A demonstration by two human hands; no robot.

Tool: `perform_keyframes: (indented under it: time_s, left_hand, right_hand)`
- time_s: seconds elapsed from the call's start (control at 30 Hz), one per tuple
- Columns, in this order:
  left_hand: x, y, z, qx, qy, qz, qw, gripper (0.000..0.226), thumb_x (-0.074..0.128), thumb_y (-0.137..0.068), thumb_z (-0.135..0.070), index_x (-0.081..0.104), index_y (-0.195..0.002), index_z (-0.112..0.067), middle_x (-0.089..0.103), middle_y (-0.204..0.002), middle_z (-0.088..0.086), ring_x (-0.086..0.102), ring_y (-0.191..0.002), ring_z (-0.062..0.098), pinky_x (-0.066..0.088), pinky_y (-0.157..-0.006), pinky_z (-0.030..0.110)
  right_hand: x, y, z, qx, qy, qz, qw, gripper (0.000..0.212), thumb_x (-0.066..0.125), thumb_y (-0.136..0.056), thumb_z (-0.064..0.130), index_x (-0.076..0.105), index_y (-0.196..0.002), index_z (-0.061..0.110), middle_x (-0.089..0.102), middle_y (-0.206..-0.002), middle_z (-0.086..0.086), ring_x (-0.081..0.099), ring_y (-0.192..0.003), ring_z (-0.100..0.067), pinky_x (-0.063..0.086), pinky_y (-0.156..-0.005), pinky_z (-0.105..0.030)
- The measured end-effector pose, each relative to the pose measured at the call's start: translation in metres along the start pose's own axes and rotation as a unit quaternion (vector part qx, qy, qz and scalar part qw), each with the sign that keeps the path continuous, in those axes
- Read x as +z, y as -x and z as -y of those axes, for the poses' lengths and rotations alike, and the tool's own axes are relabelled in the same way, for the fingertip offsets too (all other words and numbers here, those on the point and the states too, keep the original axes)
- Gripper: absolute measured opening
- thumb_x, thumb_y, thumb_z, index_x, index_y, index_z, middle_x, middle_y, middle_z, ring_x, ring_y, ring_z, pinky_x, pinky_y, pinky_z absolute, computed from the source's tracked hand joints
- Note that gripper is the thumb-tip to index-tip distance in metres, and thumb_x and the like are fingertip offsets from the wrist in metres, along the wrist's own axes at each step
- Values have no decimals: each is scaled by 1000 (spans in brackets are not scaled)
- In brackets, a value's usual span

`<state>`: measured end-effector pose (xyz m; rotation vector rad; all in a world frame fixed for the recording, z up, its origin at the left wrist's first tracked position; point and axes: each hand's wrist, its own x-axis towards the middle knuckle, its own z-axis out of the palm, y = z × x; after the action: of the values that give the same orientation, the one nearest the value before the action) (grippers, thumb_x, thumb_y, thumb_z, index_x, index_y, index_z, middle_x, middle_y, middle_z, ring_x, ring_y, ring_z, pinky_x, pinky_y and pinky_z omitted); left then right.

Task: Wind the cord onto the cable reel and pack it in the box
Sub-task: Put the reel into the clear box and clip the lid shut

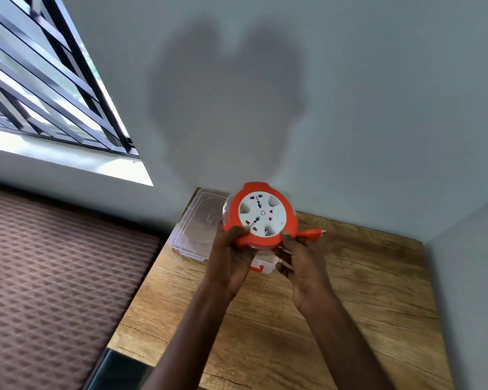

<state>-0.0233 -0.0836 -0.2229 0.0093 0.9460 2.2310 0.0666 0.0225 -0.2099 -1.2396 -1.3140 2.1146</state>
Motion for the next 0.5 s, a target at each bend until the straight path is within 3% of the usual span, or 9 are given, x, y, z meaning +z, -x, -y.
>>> perform_keyframes:
  time_s: [0.07,0.13,0.23,0.33,0.4,0.5]
  left_hand:
    - [-10,2,-9,0,-101,-15,995,75,81,-84,-36,54,-147,-8,68,-140,23,67,-127,41,63,-91,54]
    - [-20,2,-19,-7,-206,-13,978,76,79,-82,-56,61,-142,-14,73,-134,17,72,-119,36,57,-96,57]
    - [-31,-1,-32,-27,-347,9,937,44,70,-94,-51,67,-131,-29,80,-118,7,78,-107,29,65,-86,49]
    - [-39,-7,-35,-40,-374,17,927,32,72,-100,-40,63,-129,-29,82,-111,1,80,-100,25,66,-75,37]
    - [-37,-13,-32,-38,-345,-1,938,41,72,-97,-44,60,-131,-25,82,-112,2,80,-101,24,66,-73,37]
    - [-32,-31,-29,-36,-312,-37,949,48,73,-98,-42,54,-137,-22,78,-120,7,80,-103,22,67,-77,39]
  right_hand:
    - [-3,-9,4,-3,-7,-18,1000,14,64,-99,24,72,-111,22,79,-97,4,73,-92,-16,52,-69,-33]
    - [-4,-16,7,-29,7,-13,999,17,58,-102,19,74,-105,25,80,-92,6,74,-78,-10,53,-59,-27]
    - [3,-22,11,-90,65,-2,994,20,59,-102,22,74,-110,32,79,-95,11,74,-77,-6,54,-54,-20]
    - [16,-34,13,-146,158,-48,975,23,65,-98,30,70,-121,30,73,-104,15,69,-87,-4,50,-61,-19]
    - [22,-45,16,-186,229,-68,953,26,68,-96,33,68,-121,27,71,-108,10,68,-98,-10,49,-68,-21]
    - [31,-65,16,-193,332,-30,923,42,66,-97,38,59,-137,29,67,-131,0,65,-116,-22,57,-93,-41]
